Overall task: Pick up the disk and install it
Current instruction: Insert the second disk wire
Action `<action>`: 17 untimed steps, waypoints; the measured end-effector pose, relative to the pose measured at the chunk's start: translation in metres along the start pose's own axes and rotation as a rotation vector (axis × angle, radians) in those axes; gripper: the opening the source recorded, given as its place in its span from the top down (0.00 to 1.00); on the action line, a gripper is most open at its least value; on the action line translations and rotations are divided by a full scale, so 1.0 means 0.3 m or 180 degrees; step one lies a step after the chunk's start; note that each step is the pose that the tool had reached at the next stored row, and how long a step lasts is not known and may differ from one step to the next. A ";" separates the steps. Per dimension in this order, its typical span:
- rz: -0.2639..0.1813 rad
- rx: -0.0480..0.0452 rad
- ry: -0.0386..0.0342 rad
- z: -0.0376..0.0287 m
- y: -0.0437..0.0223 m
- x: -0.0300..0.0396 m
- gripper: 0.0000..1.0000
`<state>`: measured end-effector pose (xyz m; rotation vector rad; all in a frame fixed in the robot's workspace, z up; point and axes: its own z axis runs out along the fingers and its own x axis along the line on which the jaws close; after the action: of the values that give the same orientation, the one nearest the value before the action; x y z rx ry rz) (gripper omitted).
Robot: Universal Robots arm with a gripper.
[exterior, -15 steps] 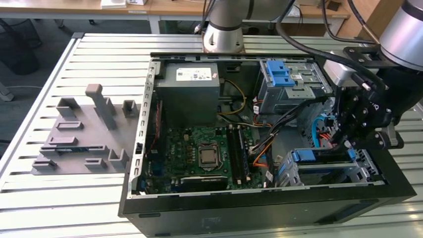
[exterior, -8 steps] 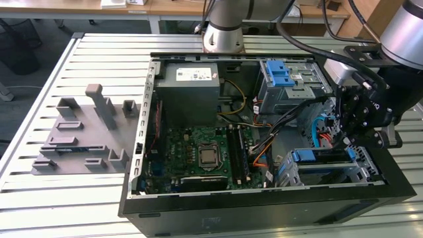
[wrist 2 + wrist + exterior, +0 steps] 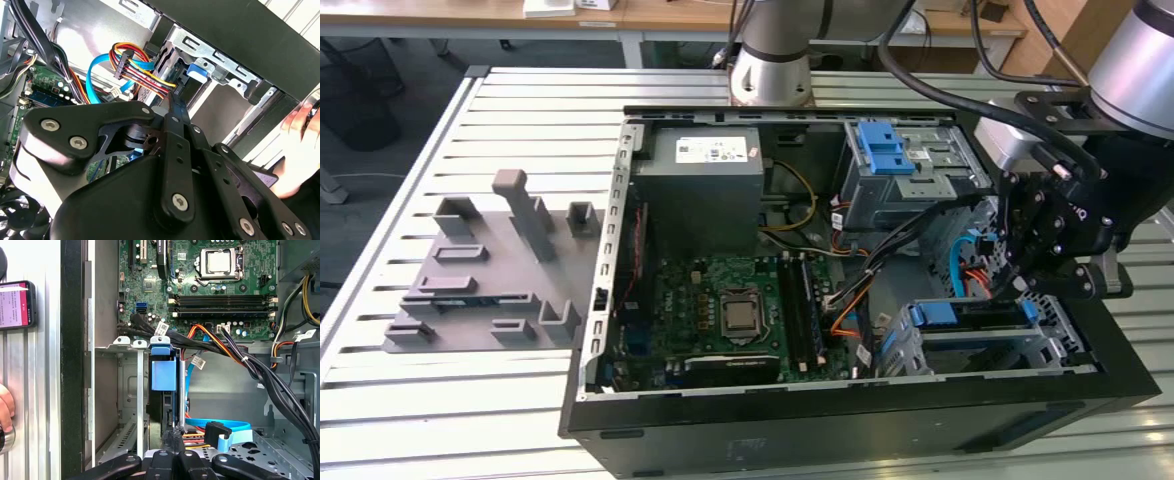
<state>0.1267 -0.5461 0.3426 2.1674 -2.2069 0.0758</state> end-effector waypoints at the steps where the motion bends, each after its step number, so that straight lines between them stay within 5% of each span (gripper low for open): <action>1: 0.0000 0.0000 0.0000 0.000 0.000 0.000 0.89; 17: -0.0001 0.0000 0.0000 0.000 0.043 0.001 0.89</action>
<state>0.1139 -0.5461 0.3426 2.1676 -2.2067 0.0758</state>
